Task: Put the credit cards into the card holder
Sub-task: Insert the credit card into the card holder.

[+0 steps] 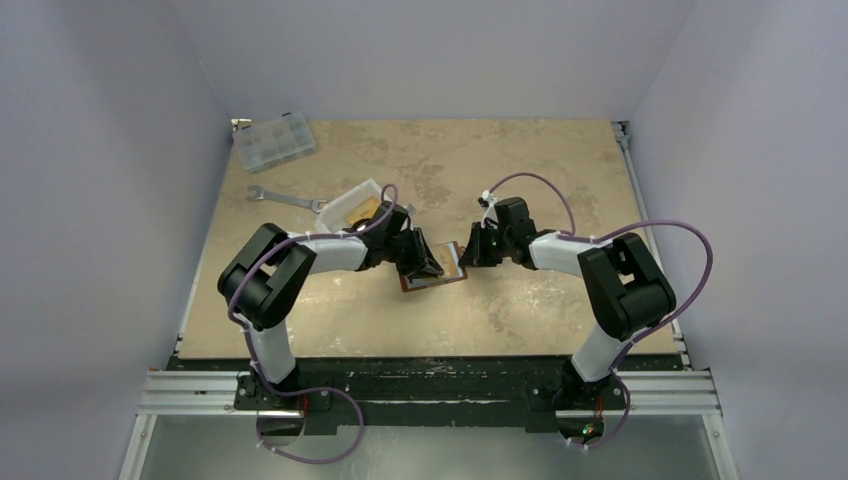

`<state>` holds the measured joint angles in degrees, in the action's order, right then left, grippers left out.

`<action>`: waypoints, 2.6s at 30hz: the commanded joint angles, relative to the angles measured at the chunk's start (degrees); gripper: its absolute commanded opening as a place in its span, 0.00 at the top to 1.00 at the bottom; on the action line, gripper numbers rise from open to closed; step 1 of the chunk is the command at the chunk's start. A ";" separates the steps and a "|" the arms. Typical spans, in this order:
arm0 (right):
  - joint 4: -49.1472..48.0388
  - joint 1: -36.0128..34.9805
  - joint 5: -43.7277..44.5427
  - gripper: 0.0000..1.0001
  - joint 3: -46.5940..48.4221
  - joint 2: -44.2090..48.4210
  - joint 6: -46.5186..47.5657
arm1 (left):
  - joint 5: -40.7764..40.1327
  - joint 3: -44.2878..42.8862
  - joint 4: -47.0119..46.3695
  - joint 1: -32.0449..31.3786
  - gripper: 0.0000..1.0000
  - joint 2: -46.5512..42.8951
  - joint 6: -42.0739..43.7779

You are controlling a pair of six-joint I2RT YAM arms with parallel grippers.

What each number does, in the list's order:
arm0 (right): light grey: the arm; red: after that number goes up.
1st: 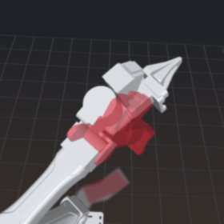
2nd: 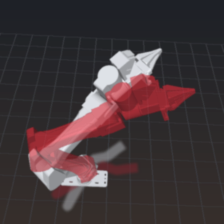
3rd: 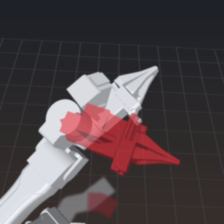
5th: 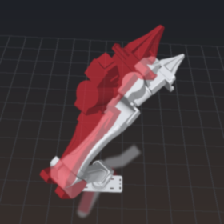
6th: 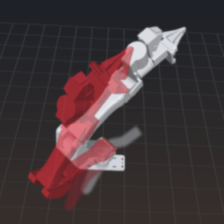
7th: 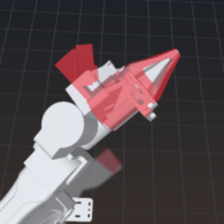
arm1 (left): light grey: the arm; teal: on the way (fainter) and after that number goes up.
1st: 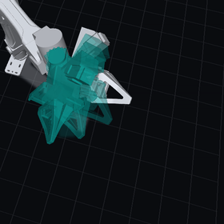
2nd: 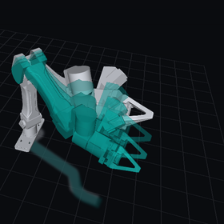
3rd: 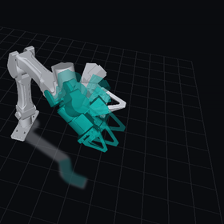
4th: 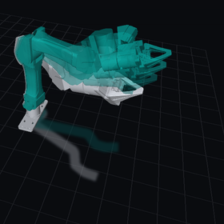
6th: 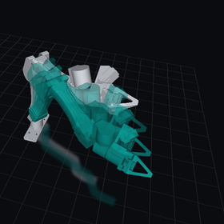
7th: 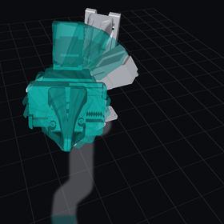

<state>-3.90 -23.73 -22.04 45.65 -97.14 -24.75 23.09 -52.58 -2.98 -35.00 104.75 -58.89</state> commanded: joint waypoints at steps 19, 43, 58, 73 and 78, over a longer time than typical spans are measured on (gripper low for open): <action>-0.72 -0.18 -0.11 0.92 0.83 -0.19 1.53 | -11.49 -5.45 14.74 -2.76 0.64 0.94 6.16; 0.69 -0.64 6.63 0.47 -2.69 9.26 5.48 | -5.77 -9.48 21.91 -1.30 0.51 -11.83 18.25; 1.57 -4.40 11.77 0.22 3.50 4.83 3.66 | -14.48 -8.86 13.98 1.73 0.57 -4.25 18.01; 0.65 -5.00 12.46 0.30 4.14 1.00 1.23 | -16.36 -9.63 10.41 -0.39 0.55 2.91 14.20; 0.61 -4.93 11.53 0.31 3.74 1.24 0.26 | -9.22 -8.49 1.08 -0.52 0.57 4.88 11.95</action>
<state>-2.79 -28.51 -10.15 48.03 -95.64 -23.35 9.69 -62.04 3.55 -35.38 107.24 -45.12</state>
